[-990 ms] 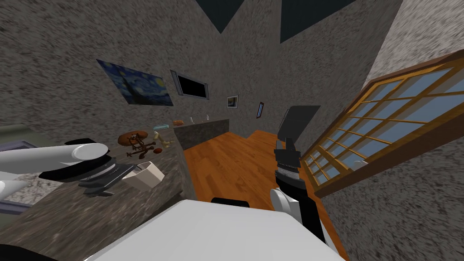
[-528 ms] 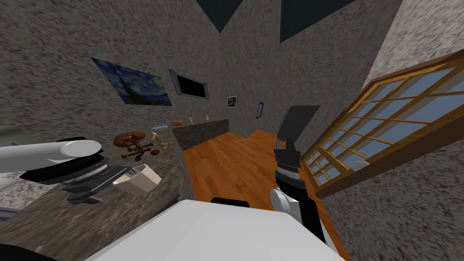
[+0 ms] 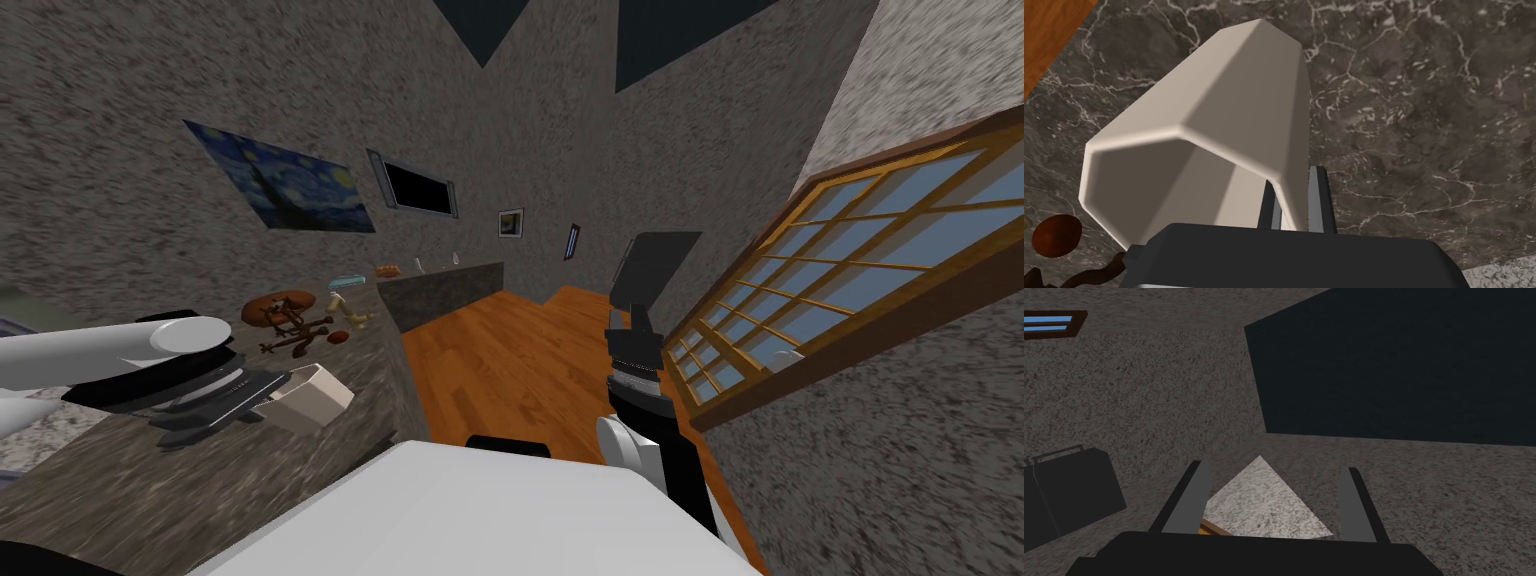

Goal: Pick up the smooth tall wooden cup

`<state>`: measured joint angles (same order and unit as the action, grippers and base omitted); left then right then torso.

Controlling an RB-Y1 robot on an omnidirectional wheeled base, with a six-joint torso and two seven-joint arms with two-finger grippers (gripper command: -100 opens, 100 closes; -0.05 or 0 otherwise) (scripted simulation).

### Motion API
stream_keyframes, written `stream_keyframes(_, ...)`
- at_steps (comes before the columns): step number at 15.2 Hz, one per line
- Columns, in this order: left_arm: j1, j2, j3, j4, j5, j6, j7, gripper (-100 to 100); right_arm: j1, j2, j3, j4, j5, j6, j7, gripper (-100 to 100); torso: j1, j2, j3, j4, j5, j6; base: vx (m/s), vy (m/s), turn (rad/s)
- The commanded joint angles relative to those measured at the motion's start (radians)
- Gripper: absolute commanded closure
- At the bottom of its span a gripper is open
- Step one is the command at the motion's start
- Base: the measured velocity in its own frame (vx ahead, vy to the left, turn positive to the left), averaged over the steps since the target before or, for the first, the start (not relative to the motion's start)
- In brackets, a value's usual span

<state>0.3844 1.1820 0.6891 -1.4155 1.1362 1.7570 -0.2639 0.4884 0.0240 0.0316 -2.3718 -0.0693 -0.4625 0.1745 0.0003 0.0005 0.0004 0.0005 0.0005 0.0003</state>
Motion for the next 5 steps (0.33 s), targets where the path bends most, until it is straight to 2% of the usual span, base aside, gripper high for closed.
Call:
stream_keyframes(1, 0.000, 0.000, 0.000, 0.000, 0.000, 0.000, 0.000, 100, 0.000, 0.000, 0.000, 0.000, 0.000, 0.000, 0.000, 0, 0.000, 0.000, 0.000, 0.000, 0.000, 0.000, 0.000, 0.000, 0.000)
stream_keyframes(2, 0.000, 0.000, 0.000, 0.000, 0.000, 0.000, 0.000, 100, 0.000, 0.000, 0.000, 0.000, 0.000, 0.000, 0.000, 0, 0.000, 0.000, 0.000, 0.000, 0.000, 0.000, 0.000, 0.000, 0.000)
stream_keyframes(3, 0.012, 0.019, 0.028, -0.017, 0.019, 0.030, 0.005, 100, 0.000, 0.000, 0.000, 0.000, 0.000, 0.000, 0.000, 0, 0.000, 0.000, 0.000, 0.000, 0.000, 0.000, 0.016, -0.001, 0.059)
stream_keyframes(4, 0.013, 0.027, 0.035, -0.022, 0.026, 0.040, 0.008, 100, 0.000, 0.000, 0.000, 0.000, 0.000, 0.000, 0.000, 0, 0.000, 0.000, 0.000, 0.001, -0.001, -0.001, 0.036, 0.000, 0.089)
stream_keyframes(5, 0.010, 0.015, 0.021, -0.014, 0.015, 0.021, 0.004, 100, 0.000, 0.000, 0.000, 0.000, 0.000, 0.000, 0.000, 0, -0.001, -0.001, 0.000, 0.001, -0.002, -0.001, 0.024, 0.001, 0.036)
